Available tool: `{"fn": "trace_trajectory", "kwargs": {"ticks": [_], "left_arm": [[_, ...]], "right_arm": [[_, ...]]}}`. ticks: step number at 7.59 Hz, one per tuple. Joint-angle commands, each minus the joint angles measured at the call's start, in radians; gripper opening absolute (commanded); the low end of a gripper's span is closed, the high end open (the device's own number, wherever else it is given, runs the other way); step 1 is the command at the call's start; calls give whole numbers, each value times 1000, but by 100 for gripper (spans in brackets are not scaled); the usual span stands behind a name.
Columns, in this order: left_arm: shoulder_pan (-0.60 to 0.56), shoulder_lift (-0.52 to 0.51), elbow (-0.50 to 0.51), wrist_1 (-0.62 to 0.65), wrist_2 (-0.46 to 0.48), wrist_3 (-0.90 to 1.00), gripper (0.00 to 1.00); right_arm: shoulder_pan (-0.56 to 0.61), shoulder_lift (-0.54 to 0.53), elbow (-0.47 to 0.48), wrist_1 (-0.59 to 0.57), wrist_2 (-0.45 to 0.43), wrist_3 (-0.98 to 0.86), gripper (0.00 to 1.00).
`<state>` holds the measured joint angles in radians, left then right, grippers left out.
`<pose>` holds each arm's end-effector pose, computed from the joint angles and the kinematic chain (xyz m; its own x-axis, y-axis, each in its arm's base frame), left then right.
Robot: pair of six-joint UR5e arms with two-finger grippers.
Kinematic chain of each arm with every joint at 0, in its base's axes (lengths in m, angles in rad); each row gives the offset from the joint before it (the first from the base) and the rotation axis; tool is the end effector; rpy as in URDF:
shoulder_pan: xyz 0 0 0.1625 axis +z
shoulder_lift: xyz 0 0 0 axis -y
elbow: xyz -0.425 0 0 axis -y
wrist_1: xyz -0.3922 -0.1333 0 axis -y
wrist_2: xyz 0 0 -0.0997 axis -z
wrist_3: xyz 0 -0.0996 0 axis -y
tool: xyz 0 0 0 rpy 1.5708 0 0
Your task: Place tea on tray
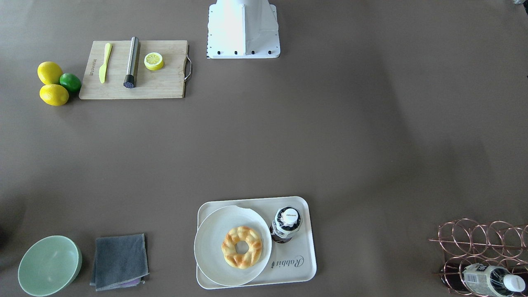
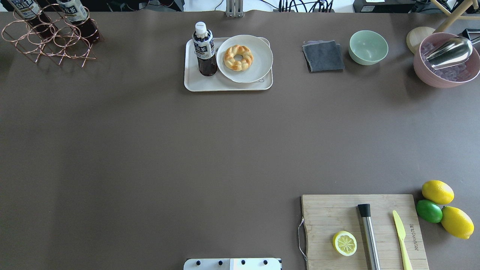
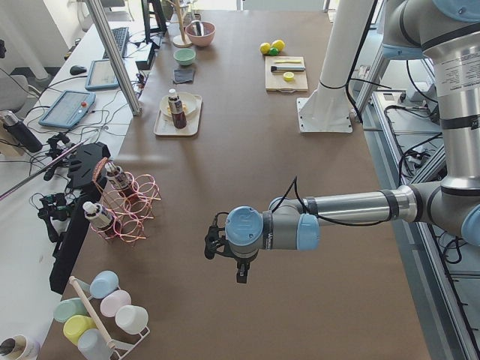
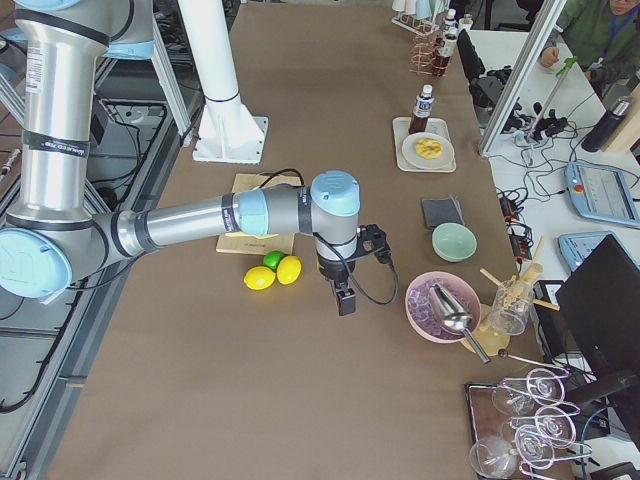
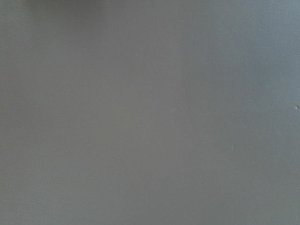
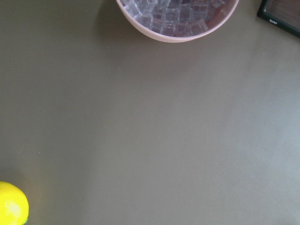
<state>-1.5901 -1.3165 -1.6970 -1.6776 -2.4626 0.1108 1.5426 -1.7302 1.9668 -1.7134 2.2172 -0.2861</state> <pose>-0.0631 -0.3793 0.6886 0.6259 0.0820 -0.7756 -0.0502 0.9966 0.0649 0.0614 -0.4224 0.5600 0.7561 -0.3567 0.5488 0.2517 0.9324 0.2593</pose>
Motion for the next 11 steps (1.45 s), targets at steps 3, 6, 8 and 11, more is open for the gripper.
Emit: {"fn": "trace_trajectory", "kwargs": {"ticks": [3,6,8,11], "left_arm": [[1,-7,-9,105,116,-2,99],[-2,-7,-9,104,117,-2,99],[-2,-7,-13,104,117,-2,99],[-2,-6,-15,104,117,-2,99]], "right_arm": [[8,-17,-57,5,-5,113,100],[-13,-17,-75,5,4,111,100],[-16,-14,-74,5,-7,104,100],[-22,-12,-71,20,1,107,100]]}}
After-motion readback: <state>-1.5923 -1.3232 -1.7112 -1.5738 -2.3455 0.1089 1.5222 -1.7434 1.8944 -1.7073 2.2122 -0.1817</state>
